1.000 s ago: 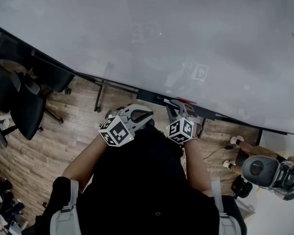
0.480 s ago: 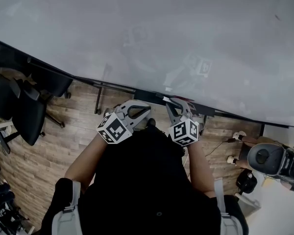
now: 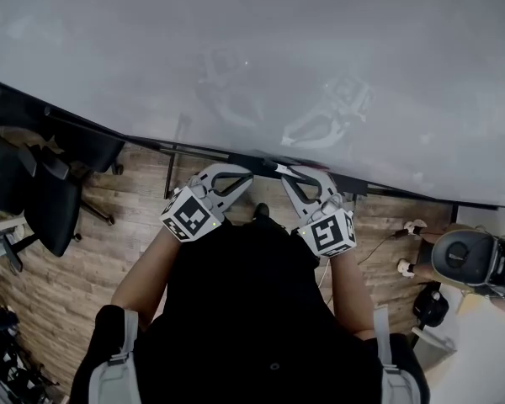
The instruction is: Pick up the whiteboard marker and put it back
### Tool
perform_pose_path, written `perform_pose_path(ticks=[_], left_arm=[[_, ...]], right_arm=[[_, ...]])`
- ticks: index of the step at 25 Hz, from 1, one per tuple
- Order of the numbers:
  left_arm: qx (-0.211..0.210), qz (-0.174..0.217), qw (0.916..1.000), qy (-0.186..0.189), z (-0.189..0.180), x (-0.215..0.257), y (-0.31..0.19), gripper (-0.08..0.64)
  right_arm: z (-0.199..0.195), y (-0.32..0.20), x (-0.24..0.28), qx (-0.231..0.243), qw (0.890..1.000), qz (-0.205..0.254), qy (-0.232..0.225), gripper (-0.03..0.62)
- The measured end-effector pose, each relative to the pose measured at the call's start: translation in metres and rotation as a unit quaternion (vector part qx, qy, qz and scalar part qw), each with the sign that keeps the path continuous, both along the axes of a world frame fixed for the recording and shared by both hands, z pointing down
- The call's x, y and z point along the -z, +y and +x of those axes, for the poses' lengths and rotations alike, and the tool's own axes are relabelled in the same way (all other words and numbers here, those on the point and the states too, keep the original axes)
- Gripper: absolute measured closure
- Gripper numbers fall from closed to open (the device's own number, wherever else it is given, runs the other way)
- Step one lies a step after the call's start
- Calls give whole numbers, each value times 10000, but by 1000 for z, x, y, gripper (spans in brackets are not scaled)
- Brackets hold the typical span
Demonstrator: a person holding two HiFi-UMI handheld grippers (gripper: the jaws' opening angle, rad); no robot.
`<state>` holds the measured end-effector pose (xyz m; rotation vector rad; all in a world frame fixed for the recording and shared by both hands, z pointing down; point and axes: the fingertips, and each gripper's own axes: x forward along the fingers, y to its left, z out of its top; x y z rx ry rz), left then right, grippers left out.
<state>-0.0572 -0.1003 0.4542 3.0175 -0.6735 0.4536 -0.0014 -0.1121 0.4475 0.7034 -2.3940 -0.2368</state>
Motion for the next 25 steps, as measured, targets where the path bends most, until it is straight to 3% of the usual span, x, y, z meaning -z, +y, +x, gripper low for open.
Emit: perform_pose_path(ticks=[3,6,9,12,19,25], left_arm=[[25,-22,9999,98,2,6,-1,548],[9,13,10000,81,6,10,-1,548],[2,12,9998,196,12,19,-1,548],[85,-76,9987,505,6,28,-6,548],[3,100,9979,637,29,55,1,548],[115,-189,9927,1186,49,70,3,548]], right_arm=[[-1,5,24,198,9992,48,-334,522],[1,8,51,322,9945,80,-989,522],[7,8,82,156,9786,-65,-2051,523],[11,8,98,150,9647,-357,-2606,522],[62,27,114,640,9464,-475,-3131,523],[100,38,126,727,9230,-703,-3713,523]])
